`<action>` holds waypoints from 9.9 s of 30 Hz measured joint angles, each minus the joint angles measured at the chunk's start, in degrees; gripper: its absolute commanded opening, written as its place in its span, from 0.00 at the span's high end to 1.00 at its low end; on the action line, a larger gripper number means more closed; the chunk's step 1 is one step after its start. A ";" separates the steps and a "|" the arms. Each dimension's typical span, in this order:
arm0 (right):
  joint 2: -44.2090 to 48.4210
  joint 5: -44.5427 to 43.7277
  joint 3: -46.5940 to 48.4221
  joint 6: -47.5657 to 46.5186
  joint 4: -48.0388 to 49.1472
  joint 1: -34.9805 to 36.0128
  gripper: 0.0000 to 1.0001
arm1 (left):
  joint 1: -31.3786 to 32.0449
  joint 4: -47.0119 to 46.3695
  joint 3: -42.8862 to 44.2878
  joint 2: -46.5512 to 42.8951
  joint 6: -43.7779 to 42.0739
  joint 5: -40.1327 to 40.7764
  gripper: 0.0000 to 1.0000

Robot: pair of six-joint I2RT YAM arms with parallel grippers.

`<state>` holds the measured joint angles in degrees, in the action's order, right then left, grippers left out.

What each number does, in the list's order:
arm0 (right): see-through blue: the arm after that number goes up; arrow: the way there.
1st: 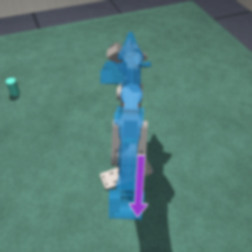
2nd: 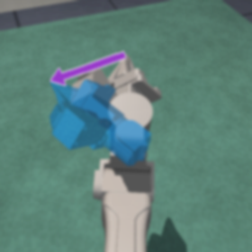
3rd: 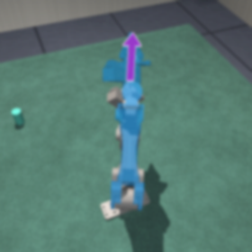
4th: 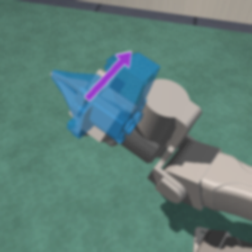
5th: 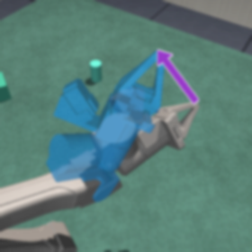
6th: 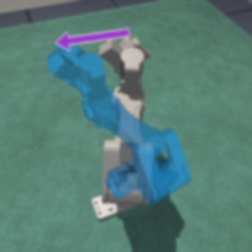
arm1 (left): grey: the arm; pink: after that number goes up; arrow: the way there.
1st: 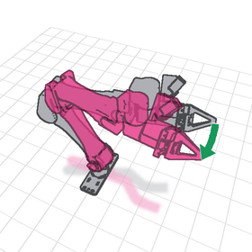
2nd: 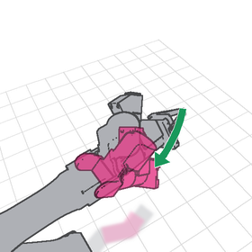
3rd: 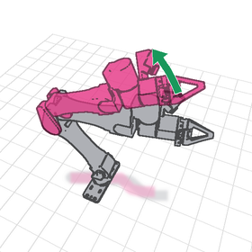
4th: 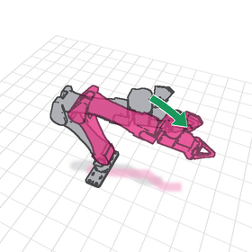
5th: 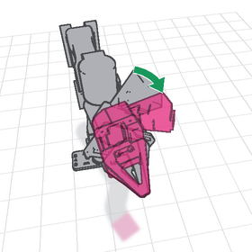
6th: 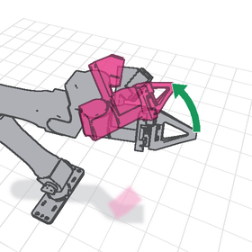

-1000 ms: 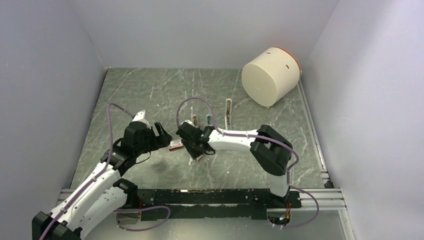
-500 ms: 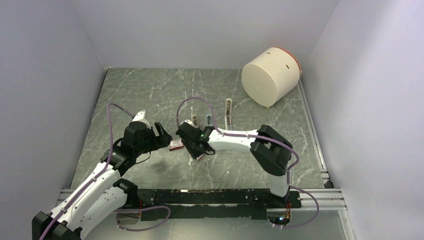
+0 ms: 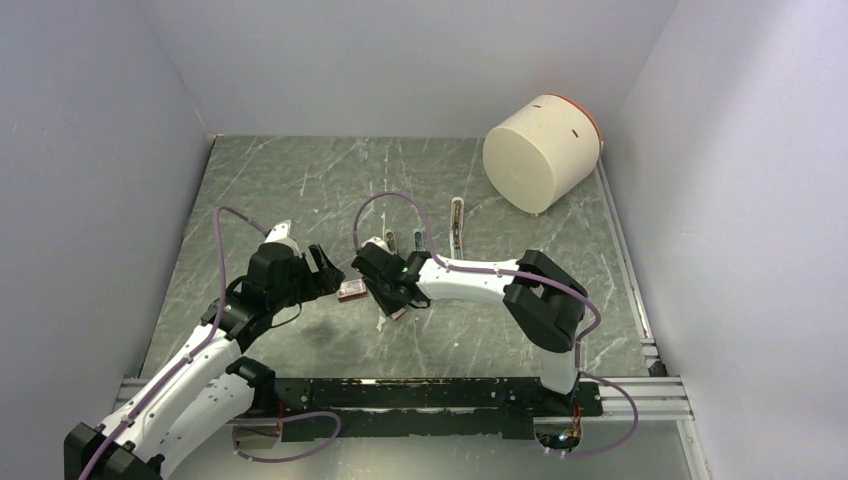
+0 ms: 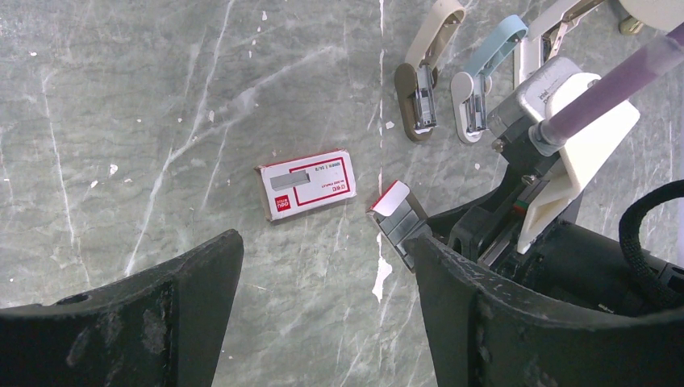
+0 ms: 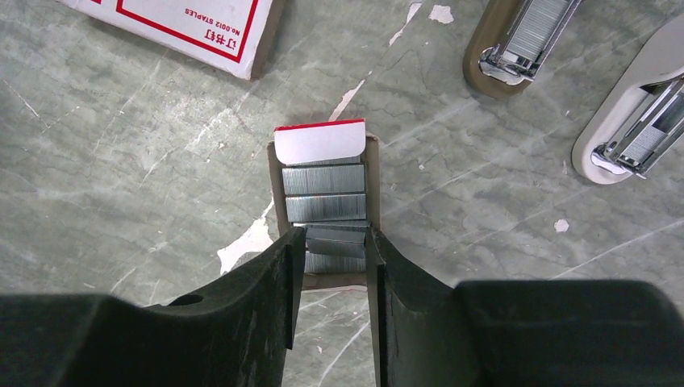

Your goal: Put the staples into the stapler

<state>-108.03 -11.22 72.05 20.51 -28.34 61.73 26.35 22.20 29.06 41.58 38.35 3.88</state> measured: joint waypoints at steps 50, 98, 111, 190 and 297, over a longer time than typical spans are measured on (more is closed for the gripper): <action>0.07 -2.58 -0.02 1.33 -0.22 0.00 0.65 | 0.00 0.02 0.00 0.00 0.00 0.00 0.18; 5.44 1.79 -6.80 -7.23 -7.13 -9.01 0.51 | 0.00 0.15 0.02 -0.22 -0.07 0.02 0.18; 5.40 -5.84 -6.40 4.17 -6.71 -9.01 0.52 | 0.00 0.17 0.02 -0.22 -0.07 0.02 0.18; 23.63 -15.10 -18.08 6.29 18.53 -23.98 0.80 | 0.00 -5.75 14.01 4.00 -11.91 -2.97 0.16; 16.15 -8.68 -28.68 -0.24 39.17 -27.47 0.80 | 0.00 -10.25 16.35 4.59 -21.00 1.90 0.13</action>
<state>-91.88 -19.90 43.38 20.27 10.83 34.26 26.35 11.94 45.41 46.17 17.34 5.78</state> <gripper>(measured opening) 0.204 0.865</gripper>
